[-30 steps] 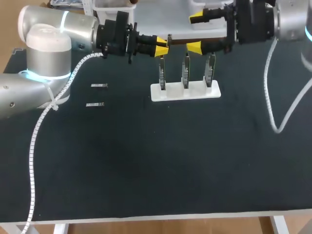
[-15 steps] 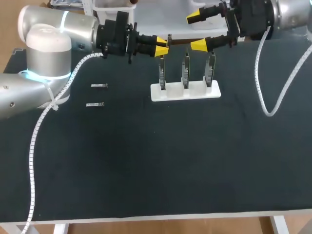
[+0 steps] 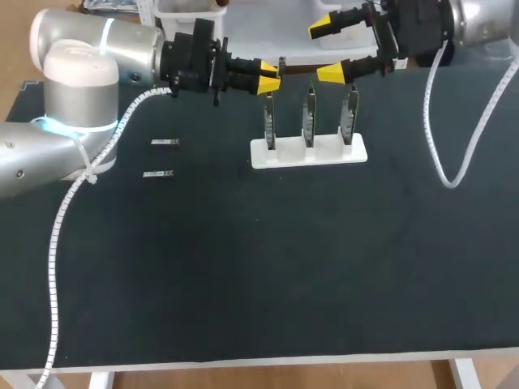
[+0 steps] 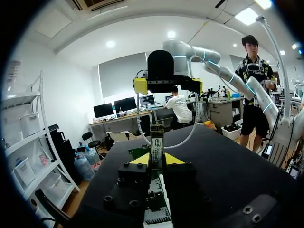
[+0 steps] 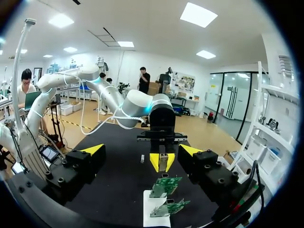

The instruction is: Pick up the optical module with the left hand, and insert it into the network port with the right hand.

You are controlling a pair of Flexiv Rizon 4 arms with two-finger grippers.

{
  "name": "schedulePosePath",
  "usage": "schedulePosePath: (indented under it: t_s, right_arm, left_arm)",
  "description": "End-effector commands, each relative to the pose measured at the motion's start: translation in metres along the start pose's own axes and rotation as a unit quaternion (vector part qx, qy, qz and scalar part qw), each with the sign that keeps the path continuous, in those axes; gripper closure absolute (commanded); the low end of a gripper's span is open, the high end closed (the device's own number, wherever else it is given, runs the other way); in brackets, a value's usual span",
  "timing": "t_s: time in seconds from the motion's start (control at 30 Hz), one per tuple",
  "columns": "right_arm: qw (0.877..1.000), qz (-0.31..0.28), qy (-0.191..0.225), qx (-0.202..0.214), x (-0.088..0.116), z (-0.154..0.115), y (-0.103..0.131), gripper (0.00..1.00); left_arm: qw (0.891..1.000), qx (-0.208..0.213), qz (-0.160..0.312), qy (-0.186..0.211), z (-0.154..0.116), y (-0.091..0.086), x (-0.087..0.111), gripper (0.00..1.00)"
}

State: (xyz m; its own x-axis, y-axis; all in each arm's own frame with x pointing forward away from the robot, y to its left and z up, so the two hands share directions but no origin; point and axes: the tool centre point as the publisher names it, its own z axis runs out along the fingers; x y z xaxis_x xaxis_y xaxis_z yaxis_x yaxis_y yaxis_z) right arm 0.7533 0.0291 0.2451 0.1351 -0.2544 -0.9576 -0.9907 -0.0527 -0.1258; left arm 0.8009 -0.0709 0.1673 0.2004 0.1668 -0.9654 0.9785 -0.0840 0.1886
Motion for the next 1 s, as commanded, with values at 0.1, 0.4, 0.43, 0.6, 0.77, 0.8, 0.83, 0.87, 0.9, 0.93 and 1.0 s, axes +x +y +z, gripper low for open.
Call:
schedulePosePath:
  t_s: [0.1,0.4,0.43,0.6,0.77,0.8,0.83,0.87,0.9,0.93,1.0]
  right_arm:
    - [1.000,-0.001,0.000,0.001,0.000,0.000,0.001,0.00]
    - [1.000,-0.001,0.000,0.001,0.000,0.000,0.001,0.00]
    - [1.000,-0.001,0.000,0.001,0.000,0.000,0.001,0.00]
    - [1.000,0.003,-0.004,-0.002,0.002,0.002,0.004,0.00]
    - [1.000,0.008,-0.006,-0.011,0.003,0.009,0.006,0.00]
    - [1.000,0.008,-0.007,-0.012,0.004,0.010,0.007,0.00]
    - [1.000,0.009,-0.009,-0.013,0.004,0.012,0.007,0.00]
    - [1.000,0.010,-0.010,-0.015,0.005,0.013,0.007,0.00]
    - [1.000,0.011,-0.013,-0.016,0.005,0.014,0.007,0.00]
    - [1.000,0.012,-0.017,-0.017,0.005,0.015,0.006,0.00]
    - [0.999,0.015,-0.026,-0.018,0.006,0.017,0.006,0.00]
  left_arm:
    - [1.000,0.003,0.000,0.001,0.001,0.002,0.000,1.00]
    - [1.000,0.003,0.000,0.001,0.001,0.002,0.000,1.00]
    - [1.000,0.003,0.000,0.001,0.001,0.002,0.000,1.00]
    - [1.000,0.003,0.000,0.001,0.001,0.002,0.000,1.00]
    - [1.000,0.003,0.000,0.001,0.001,0.002,0.000,1.00]
    - [1.000,0.003,0.000,0.001,0.001,0.002,0.000,1.00]
    - [1.000,0.003,0.000,0.001,0.001,0.002,0.000,1.00]
    - [1.000,0.003,0.000,0.001,0.001,0.002,0.000,1.00]
    - [1.000,0.003,0.000,0.001,0.001,0.002,0.000,1.00]
    - [1.000,0.003,0.000,0.001,0.001,0.002,0.000,1.00]
    - [1.000,0.003,0.000,0.001,0.001,0.002,0.000,1.00]
